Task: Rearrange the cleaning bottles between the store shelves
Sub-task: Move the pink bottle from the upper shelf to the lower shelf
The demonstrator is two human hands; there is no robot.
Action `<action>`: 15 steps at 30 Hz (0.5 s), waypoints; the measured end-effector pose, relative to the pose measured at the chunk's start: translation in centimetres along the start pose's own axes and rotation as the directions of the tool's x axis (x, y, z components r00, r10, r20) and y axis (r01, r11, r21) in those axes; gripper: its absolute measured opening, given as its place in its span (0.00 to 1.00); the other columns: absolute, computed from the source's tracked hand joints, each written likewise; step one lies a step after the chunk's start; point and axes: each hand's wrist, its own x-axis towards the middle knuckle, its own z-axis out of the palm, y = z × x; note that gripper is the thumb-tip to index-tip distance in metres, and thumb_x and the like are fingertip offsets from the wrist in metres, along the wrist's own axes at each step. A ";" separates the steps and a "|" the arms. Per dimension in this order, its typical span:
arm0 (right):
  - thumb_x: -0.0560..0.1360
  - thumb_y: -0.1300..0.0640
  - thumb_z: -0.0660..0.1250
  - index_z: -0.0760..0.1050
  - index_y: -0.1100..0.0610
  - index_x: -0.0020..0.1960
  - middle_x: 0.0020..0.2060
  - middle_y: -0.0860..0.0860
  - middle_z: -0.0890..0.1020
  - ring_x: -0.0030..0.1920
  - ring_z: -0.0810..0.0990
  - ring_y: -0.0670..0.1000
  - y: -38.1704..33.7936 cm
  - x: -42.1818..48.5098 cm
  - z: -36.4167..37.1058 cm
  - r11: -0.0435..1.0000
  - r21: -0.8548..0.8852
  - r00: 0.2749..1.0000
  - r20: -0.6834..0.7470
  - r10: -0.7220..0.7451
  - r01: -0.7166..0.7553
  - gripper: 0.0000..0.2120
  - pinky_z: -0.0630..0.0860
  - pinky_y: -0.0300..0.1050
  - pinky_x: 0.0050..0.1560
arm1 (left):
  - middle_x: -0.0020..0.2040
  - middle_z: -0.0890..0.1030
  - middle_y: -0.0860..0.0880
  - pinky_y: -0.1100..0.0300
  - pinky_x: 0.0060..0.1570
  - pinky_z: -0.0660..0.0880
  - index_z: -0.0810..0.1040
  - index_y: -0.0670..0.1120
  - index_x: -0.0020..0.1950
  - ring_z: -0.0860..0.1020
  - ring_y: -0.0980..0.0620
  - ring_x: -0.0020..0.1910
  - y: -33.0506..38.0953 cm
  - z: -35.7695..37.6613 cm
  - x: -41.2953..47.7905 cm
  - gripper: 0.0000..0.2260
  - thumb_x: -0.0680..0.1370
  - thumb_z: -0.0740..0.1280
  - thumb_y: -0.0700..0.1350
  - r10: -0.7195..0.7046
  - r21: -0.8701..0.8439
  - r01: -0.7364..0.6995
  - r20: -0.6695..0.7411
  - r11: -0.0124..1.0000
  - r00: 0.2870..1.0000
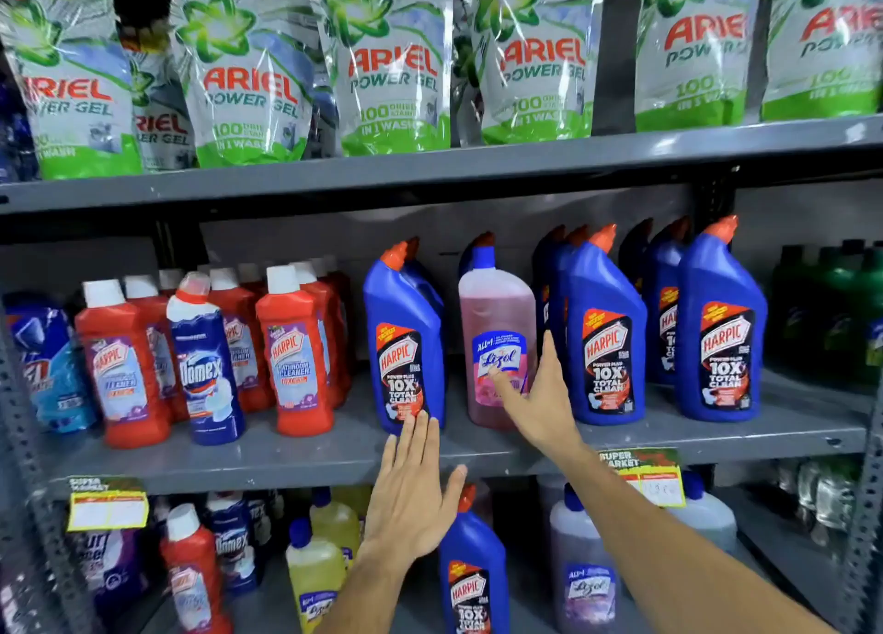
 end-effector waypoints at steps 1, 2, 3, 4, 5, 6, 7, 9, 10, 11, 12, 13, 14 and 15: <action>0.72 0.37 0.73 0.43 0.51 0.83 0.82 0.52 0.60 0.79 0.65 0.52 0.1 0.3 0.2 1.000 0.011 1.000 -0.008 0.002 -0.002 0.53 0.68 0.57 0.75 | 0.82 0.44 0.51 0.54 0.78 0.38 0.42 0.49 0.81 0.39 0.56 0.80 -0.1 0.1 -0.1 0.34 0.80 0.43 0.65 0.014 0.014 -0.014 0.004 1.000 1.000; 0.71 0.37 0.73 0.43 0.51 0.83 0.81 0.52 0.60 0.78 0.66 0.52 -0.1 0.5 0.2 1.000 -0.012 1.000 -0.012 0.006 -0.006 0.54 0.68 0.56 0.75 | 0.82 0.44 0.51 0.53 0.78 0.38 0.43 0.48 0.81 0.40 0.55 0.80 -0.1 0.1 0.0 0.33 0.80 0.42 0.64 0.028 0.032 -0.028 0.001 0.999 1.000; 0.71 0.38 0.74 0.42 0.52 0.83 0.81 0.52 0.61 0.78 0.66 0.52 0.0 0.7 0.4 1.000 -0.027 1.000 -0.008 0.008 -0.008 0.55 0.68 0.55 0.75 | 0.82 0.45 0.51 0.53 0.78 0.39 0.44 0.48 0.81 0.41 0.55 0.80 -0.1 0.1 -0.1 0.33 0.80 0.42 0.63 0.021 0.054 -0.021 0.004 0.998 1.000; 0.72 0.39 0.74 0.43 0.52 0.83 0.81 0.52 0.62 0.77 0.67 0.53 -0.1 0.8 0.5 0.999 -0.042 1.000 -0.004 0.019 -0.019 0.54 0.68 0.54 0.75 | 0.82 0.47 0.51 0.52 0.79 0.39 0.46 0.48 0.81 0.42 0.55 0.80 -0.1 0.1 0.0 0.32 0.81 0.42 0.63 0.012 0.056 -0.012 -0.004 0.998 1.000; 0.72 0.41 0.75 0.43 0.53 0.83 0.80 0.53 0.63 0.77 0.68 0.53 0.0 1.0 0.7 0.999 -0.043 1.000 -0.017 0.024 -0.025 0.54 0.69 0.54 0.74 | 0.82 0.48 0.50 0.52 0.79 0.40 0.48 0.48 0.81 0.44 0.54 0.80 0.1 0.1 -0.1 0.31 0.81 0.42 0.62 0.007 0.060 -0.006 -0.002 0.998 1.000; 0.72 0.43 0.76 0.45 0.53 0.83 0.79 0.53 0.65 0.76 0.70 0.54 0.0 1.1 0.9 0.998 -0.046 0.999 -0.036 0.030 -0.032 0.53 0.70 0.55 0.74 | 0.82 0.51 0.50 0.52 0.79 0.41 0.50 0.48 0.81 0.47 0.54 0.81 0.2 0.1 -0.2 0.30 0.82 0.42 0.61 0.005 0.073 -0.005 -0.003 0.997 1.000; 0.72 0.45 0.77 0.47 0.54 0.83 0.78 0.54 0.67 0.75 0.70 0.55 0.1 1.3 1.0 0.999 -0.039 0.998 -0.056 0.031 -0.033 0.52 0.71 0.56 0.73 | 0.82 0.53 0.50 0.51 0.79 0.42 0.51 0.47 0.81 0.49 0.53 0.80 0.3 0.1 -0.3 0.30 0.82 0.42 0.60 0.001 0.084 0.000 -0.008 0.996 1.000; 0.70 0.45 0.78 0.51 0.54 0.82 0.75 0.56 0.70 0.73 0.72 0.56 -0.1 1.4 0.9 0.998 -0.049 0.995 -0.093 0.035 -0.040 0.51 0.73 0.53 0.69 | 0.81 0.58 0.50 0.51 0.79 0.45 0.55 0.47 0.80 0.53 0.53 0.80 0.4 0.0 -0.3 0.29 0.82 0.42 0.59 -0.011 0.097 0.013 -0.021 0.995 1.000; 0.69 0.43 0.79 0.53 0.53 0.81 0.73 0.57 0.71 0.71 0.73 0.56 -0.2 1.5 0.8 0.997 -0.066 0.993 -0.110 0.034 -0.041 0.51 0.74 0.51 0.66 | 0.80 0.60 0.50 0.51 0.79 0.46 0.56 0.47 0.80 0.55 0.52 0.80 0.4 0.0 -0.2 0.29 0.82 0.43 0.60 -0.018 0.095 0.020 -0.023 0.995 1.000; 0.67 0.42 0.80 0.54 0.53 0.81 0.71 0.57 0.71 0.70 0.73 0.56 -0.3 1.5 0.9 0.995 -0.093 0.992 -0.121 0.029 -0.040 0.52 0.75 0.52 0.65 | 0.80 0.61 0.49 0.51 0.79 0.47 0.57 0.47 0.80 0.56 0.52 0.79 0.5 0.0 -0.2 0.29 0.82 0.44 0.60 -0.021 0.094 0.023 -0.022 0.995 1.000; 0.66 0.42 0.80 0.55 0.52 0.80 0.69 0.57 0.72 0.69 0.73 0.56 -0.5 1.5 1.0 0.992 -0.120 0.992 -0.127 0.025 -0.040 0.52 0.76 0.54 0.65 | 0.80 0.62 0.49 0.51 0.79 0.48 0.58 0.46 0.79 0.57 0.52 0.79 0.6 0.1 -0.2 0.29 0.82 0.45 0.60 -0.022 0.097 0.024 -0.018 0.995 1.000; 0.65 0.41 0.80 0.57 0.52 0.78 0.67 0.57 0.72 0.68 0.73 0.56 -0.6 1.5 1.1 0.990 -0.138 0.992 -0.122 0.022 -0.039 0.50 0.76 0.57 0.65 | 0.79 0.62 0.49 0.50 0.79 0.49 0.59 0.46 0.79 0.57 0.51 0.79 0.6 0.1 -0.2 0.29 0.82 0.45 0.60 -0.025 0.101 0.027 -0.021 0.995 0.999; 0.64 0.41 0.80 0.60 0.52 0.76 0.66 0.56 0.72 0.66 0.74 0.56 -0.7 1.6 1.2 0.988 -0.144 0.993 -0.113 0.030 -0.046 0.48 0.77 0.58 0.64 | 0.79 0.63 0.49 0.50 0.79 0.49 0.59 0.46 0.79 0.58 0.51 0.79 0.6 0.1 -0.3 0.29 0.82 0.45 0.60 -0.028 0.107 0.030 -0.026 0.994 0.999; 0.64 0.41 0.80 0.63 0.52 0.74 0.64 0.55 0.73 0.64 0.76 0.56 -0.9 1.7 1.2 0.989 -0.138 0.993 -0.105 0.047 -0.061 0.45 0.78 0.58 0.62 | 0.79 0.63 0.49 0.50 0.79 0.49 0.59 0.46 0.79 0.58 0.51 0.79 0.6 0.2 -0.3 0.29 0.82 0.46 0.60 -0.028 0.113 0.031 -0.030 0.993 0.999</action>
